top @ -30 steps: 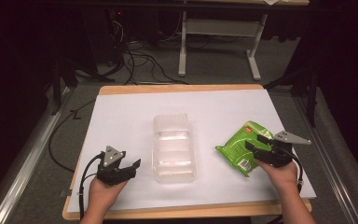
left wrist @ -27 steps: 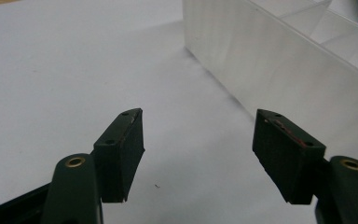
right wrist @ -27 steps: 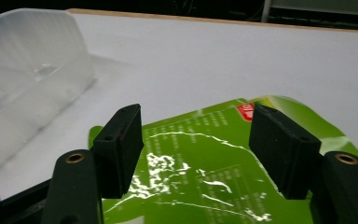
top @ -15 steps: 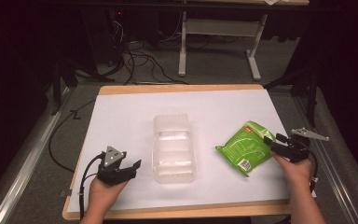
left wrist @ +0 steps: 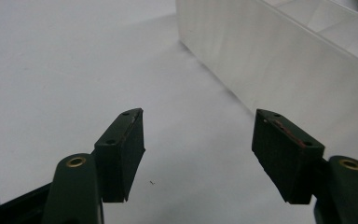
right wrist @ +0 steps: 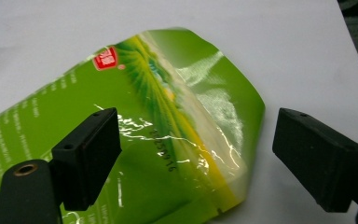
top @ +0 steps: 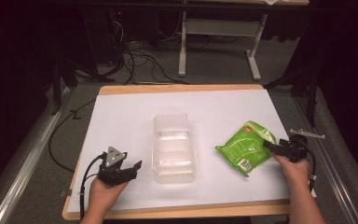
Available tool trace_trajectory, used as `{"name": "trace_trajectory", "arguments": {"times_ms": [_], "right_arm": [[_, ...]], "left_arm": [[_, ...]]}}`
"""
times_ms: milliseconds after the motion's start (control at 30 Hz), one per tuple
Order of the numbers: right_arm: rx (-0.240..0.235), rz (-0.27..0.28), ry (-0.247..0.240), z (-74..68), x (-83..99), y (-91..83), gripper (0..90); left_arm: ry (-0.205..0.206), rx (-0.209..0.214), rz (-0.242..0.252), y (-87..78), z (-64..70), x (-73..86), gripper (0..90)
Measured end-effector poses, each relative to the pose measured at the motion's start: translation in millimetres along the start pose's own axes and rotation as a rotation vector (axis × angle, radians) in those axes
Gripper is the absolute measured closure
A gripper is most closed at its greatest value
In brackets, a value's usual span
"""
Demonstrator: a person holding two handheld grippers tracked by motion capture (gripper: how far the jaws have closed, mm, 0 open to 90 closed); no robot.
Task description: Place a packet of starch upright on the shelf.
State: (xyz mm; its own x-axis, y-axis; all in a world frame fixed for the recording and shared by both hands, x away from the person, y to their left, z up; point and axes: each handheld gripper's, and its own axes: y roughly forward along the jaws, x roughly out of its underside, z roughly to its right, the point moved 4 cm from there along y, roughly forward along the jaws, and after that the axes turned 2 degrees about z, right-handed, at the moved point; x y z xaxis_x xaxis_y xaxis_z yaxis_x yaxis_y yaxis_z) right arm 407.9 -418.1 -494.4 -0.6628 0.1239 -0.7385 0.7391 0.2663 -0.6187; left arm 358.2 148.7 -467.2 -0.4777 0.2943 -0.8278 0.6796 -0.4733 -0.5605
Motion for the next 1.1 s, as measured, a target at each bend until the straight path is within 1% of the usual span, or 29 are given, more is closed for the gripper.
{"name": "trace_trajectory", "arguments": {"times_ms": [67,100,133,167,200,233,267,367,400,433,533,567,600,633,667,700,733,767,800,867,1000,1033,1067,1100], "right_arm": [[-0.013,-0.038,0.032,2.7,3.0,4.9,13.6],[-0.02,-0.035,0.03,2.3,2.9,4.7,14.6],[-0.038,-0.038,0.025,1.4,3.1,5.3,15.4],[-0.041,-0.04,0.018,0.0,3.8,5.9,17.0],[-0.033,-0.042,0.014,-1.4,4.0,5.8,21.0],[-0.033,-0.042,0.014,-1.4,4.0,5.8,21.0],[-0.042,-0.04,0.019,-2.3,5.4,4.4,34.0],[-0.068,-0.035,0.034,-0.4,6.9,3.1,48.8],[-0.068,-0.035,0.034,-0.4,6.9,3.1,48.8],[-0.083,-0.04,0.033,-0.1,7.8,2.6,57.2],[-0.094,-0.044,0.005,-3.8,7.9,3.0,65.3],[-0.094,-0.044,0.005,-3.8,7.9,3.0,65.3],[-0.101,-0.037,-0.008,-5.1,7.5,2.6,71.4],[-0.101,-0.037,-0.008,-5.1,7.5,2.6,71.4],[-0.103,-0.031,-0.032,-7.4,6.8,1.3,76.5],[-0.103,-0.031,-0.032,-7.4,6.8,1.3,76.5],[-0.102,-0.027,-0.037,-8.4,6.1,0.6,78.7],[-0.102,-0.009,-0.06,-10.6,4.2,-1.5,81.7],[-0.097,-0.004,-0.066,-12.5,3.6,-2.5,82.4],[-0.093,0.001,-0.075,-13.7,2.9,-3.6,82.9],[-0.103,0.045,-0.091,-19.7,-1.8,-11.3,83.4],[-0.103,0.045,-0.091,-19.7,-1.8,-11.3,83.4],[-0.118,0.08,-0.101,-24.0,-5.2,-16.5,83.6],[-0.122,0.09,-0.101,-25.8,-6.2,-18.6,83.7]], "left_arm": [[-0.001,0.0,-0.001,0.3,0.0,0.2,34.8],[0.002,0.0,-0.004,0.4,-0.1,0.3,34.8],[0.002,0.0,-0.005,0.7,0.1,0.4,34.8],[0.003,0.001,-0.01,0.8,0.3,0.5,34.8],[0.003,0.002,-0.01,1.1,0.7,0.6,34.8],[0.003,0.002,-0.01,1.1,0.7,0.6,34.8],[0.002,0.003,-0.011,1.9,1.9,0.8,34.7],[0.013,0.002,-0.019,2.3,3.1,1.2,34.7],[0.013,0.002,-0.019,2.3,3.1,1.2,34.7],[0.016,0.0,-0.02,3.0,3.7,1.4,34.7],[0.017,0.001,-0.025,3.8,4.1,1.7,34.7],[0.017,0.001,-0.025,3.8,4.1,1.7,34.7],[0.019,0.001,-0.027,3.9,4.3,1.8,34.7],[0.019,0.001,-0.027,3.9,4.3,1.8,34.7],[0.025,0.001,-0.029,4.0,4.3,1.8,34.7],[0.025,0.001,-0.029,4.0,4.3,1.8,34.7],[0.027,-0.001,-0.031,3.9,4.3,1.8,34.7],[0.028,-0.002,-0.032,3.9,4.3,1.8,34.7],[0.029,-0.001,-0.033,3.8,4.3,1.9,34.8],[0.03,-0.001,-0.033,3.7,4.3,1.9,34.8],[0.032,-0.003,-0.034,3.7,4.3,1.9,34.8],[0.032,-0.003,-0.034,3.7,4.3,1.9,34.8],[0.032,-0.004,-0.034,3.8,4.2,1.9,34.8],[0.031,-0.003,-0.034,3.7,4.2,1.9,34.8]]}}
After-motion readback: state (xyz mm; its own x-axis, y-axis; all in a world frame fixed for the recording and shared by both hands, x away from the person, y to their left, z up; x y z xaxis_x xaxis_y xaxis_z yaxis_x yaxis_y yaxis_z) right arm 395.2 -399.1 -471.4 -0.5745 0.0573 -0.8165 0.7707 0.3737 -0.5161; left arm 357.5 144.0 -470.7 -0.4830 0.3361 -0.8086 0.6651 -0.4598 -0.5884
